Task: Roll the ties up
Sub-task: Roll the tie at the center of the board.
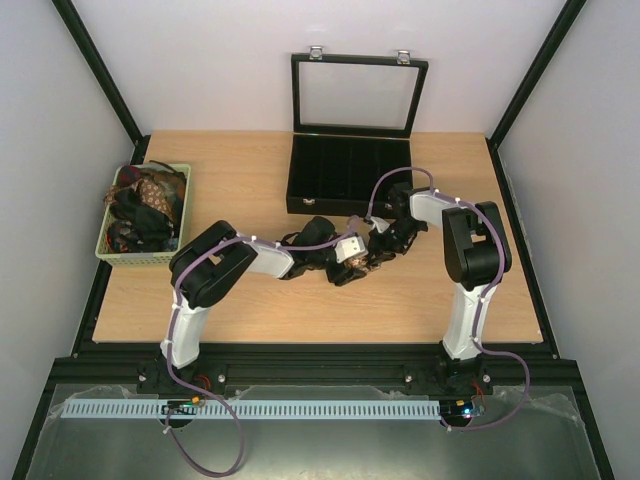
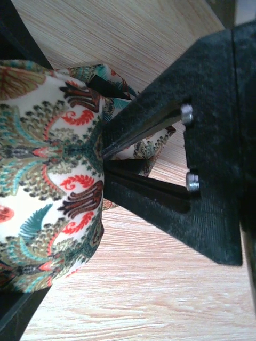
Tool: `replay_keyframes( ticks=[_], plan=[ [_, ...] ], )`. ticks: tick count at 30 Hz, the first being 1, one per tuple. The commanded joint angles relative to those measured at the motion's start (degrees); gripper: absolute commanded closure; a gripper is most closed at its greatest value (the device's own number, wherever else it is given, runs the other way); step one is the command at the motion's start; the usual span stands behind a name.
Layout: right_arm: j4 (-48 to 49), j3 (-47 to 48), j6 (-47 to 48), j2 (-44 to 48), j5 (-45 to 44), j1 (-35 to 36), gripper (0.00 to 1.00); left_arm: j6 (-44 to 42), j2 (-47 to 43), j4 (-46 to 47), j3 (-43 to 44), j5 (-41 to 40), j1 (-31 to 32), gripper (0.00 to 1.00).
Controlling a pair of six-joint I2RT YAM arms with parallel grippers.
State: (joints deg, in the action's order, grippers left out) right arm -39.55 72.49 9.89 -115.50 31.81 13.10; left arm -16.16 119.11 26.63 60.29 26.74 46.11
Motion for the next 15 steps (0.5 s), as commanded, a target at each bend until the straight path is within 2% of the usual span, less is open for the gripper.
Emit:
replay_keyframes(
  ticks=[1,6,12,15],
  plan=[
    [2.2,-2.87,0.77,-5.24,-12.45,1.57,0.99,-5.53,0.36,0.57,1.1,1.2,0.47,0.28],
    [2.0,-2.64,0.42,-5.42,-12.56,1.57,0.99,-7.3,-0.85,0.6,0.93,1.12,0.86,0.34],
    [0.83,-2.69,-0.53,-5.0,-12.33,1.38,0.99,-5.76,0.0,-2.56,2.05,1.96,0.51,0.68],
    [-0.87,-2.09,-2.05,-4.12,-9.93,-0.27,0.99,-4.22,2.47,-8.8,4.12,1.75,-0.19,0.73]
  ],
)
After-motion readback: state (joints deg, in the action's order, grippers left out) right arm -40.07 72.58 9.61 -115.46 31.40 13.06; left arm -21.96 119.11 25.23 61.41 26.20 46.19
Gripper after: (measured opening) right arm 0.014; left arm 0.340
